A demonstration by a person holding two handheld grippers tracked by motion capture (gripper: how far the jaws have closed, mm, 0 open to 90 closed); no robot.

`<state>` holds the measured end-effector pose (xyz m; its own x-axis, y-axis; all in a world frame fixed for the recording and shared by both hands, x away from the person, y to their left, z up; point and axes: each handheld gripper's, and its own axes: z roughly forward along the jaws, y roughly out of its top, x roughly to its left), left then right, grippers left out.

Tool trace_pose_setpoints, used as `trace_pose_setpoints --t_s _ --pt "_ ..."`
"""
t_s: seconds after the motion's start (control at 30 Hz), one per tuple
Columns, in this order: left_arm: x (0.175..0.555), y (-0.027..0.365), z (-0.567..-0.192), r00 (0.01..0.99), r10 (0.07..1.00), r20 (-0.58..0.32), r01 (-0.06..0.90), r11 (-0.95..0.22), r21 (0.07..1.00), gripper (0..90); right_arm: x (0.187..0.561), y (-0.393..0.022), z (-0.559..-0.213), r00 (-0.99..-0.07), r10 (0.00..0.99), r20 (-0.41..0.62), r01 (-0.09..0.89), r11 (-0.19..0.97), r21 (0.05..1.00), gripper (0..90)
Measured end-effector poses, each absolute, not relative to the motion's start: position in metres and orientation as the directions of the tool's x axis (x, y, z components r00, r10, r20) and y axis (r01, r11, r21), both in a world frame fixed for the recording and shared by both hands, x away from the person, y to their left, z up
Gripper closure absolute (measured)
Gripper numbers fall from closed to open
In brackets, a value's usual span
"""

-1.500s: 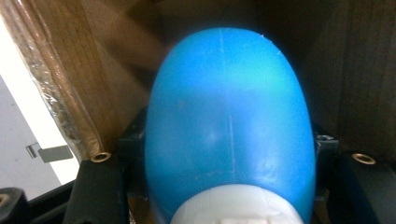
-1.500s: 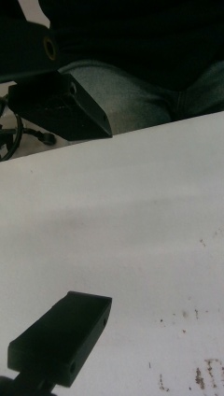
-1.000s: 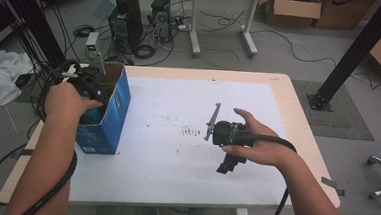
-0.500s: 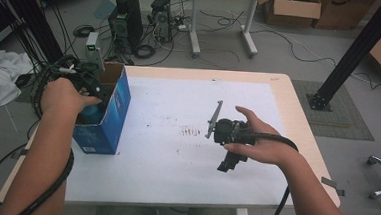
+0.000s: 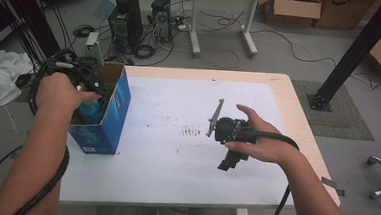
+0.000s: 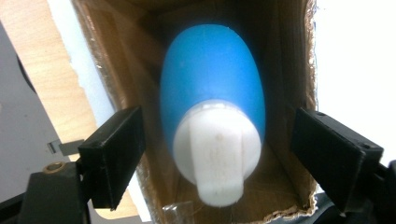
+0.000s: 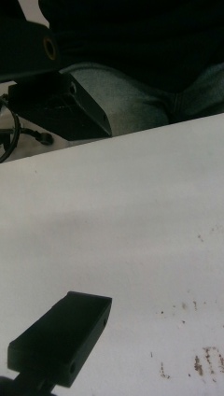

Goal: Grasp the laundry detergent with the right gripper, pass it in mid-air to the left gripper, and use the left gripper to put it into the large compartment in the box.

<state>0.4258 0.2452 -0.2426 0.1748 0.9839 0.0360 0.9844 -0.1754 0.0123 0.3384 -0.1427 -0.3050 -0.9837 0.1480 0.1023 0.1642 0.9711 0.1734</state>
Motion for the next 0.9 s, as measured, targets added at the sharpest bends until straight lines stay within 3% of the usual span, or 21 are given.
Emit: trace_pose_setpoints --t_s 0.47,0.9 --pt "0.422 0.240 -0.211 0.204 0.977 0.054 0.977 -0.207 0.053 11.8 0.339 -0.144 -0.307 -0.982 0.153 0.107 0.170 0.971 0.170 15.7" --pt "0.420 0.213 -0.186 0.294 0.953 0.072 0.952 -0.299 0.070 6.6 0.339 -0.143 -0.307 -0.982 0.156 0.111 0.173 0.970 0.171 15.7"
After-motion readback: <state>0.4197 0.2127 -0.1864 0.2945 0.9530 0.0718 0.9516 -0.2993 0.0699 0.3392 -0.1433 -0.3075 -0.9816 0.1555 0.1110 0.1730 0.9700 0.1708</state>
